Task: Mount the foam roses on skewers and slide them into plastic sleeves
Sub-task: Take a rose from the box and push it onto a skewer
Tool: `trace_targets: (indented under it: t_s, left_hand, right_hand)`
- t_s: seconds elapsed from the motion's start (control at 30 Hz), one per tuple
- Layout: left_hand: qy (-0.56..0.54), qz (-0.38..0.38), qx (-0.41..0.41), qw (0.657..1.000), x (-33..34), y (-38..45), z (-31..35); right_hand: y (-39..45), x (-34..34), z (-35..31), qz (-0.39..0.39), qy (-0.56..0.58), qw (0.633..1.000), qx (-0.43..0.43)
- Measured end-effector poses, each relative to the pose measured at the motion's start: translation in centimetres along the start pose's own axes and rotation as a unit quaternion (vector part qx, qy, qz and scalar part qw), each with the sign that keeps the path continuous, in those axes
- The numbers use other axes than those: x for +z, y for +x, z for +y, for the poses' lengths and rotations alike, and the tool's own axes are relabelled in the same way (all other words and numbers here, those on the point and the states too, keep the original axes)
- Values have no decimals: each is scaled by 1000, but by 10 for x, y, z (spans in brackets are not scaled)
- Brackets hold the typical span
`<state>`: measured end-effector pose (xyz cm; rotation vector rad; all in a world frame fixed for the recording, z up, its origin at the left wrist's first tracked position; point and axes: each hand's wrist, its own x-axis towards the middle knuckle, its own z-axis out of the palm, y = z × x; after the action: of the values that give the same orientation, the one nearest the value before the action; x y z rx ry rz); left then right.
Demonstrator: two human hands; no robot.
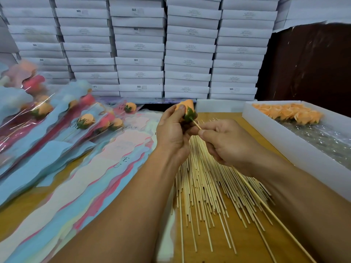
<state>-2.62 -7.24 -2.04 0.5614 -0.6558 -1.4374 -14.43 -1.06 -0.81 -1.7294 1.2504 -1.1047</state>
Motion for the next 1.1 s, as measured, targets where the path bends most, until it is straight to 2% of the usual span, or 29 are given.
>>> trace_targets:
  t_s: [0.3, 0.47, 0.57, 0.63, 0.7, 0.77, 0.8, 0.87, 0.93, 1.0, 1.07, 1.1]
  left_hand:
    - [59, 29, 55, 996, 1, -3, -3]
    - [73, 42, 39, 996, -1, -5, -5]
    - [168, 62, -1, 984, 2, -3, -9]
    - [280, 94, -16, 955, 3, 3, -6]
    - [390, 92, -10, 916, 3, 9, 4]
    - [518, 55, 16, 853, -1, 17, 19]
    - [585, 32, 35, 810, -4, 21, 28]
    - [711, 12, 68, 700, -17, 27, 49]
    - [806, 4, 93, 584, -35, 33, 69]
    - [863, 2, 99, 496, -58, 39, 85]
    - [890, -3, 82, 448, -83, 44, 92]
    - [895, -8, 65, 441, -93, 43, 94]
  right_hand:
    - [4, 6, 8, 24, -49, 999, -5]
    - [7, 2, 11, 7, 18, 1000, 13]
    - [11, -2, 16, 17, 24, 999, 31]
    - [13, -4, 19, 33, 11, 998, 46]
    - [16, -5, 22, 42, 1, 997, 60]
    - [17, -6, 24, 44, -6, 997, 68]
    - [17, -6, 24, 43, -12, 997, 70]
    - [17, -6, 25, 40, -22, 996, 74]
    - [17, -6, 25, 39, -25, 996, 79]
    - [17, -7, 25, 38, -29, 996, 82]
    - [17, -7, 25, 36, -33, 996, 80]
    - [17, -7, 25, 34, -36, 996, 78]
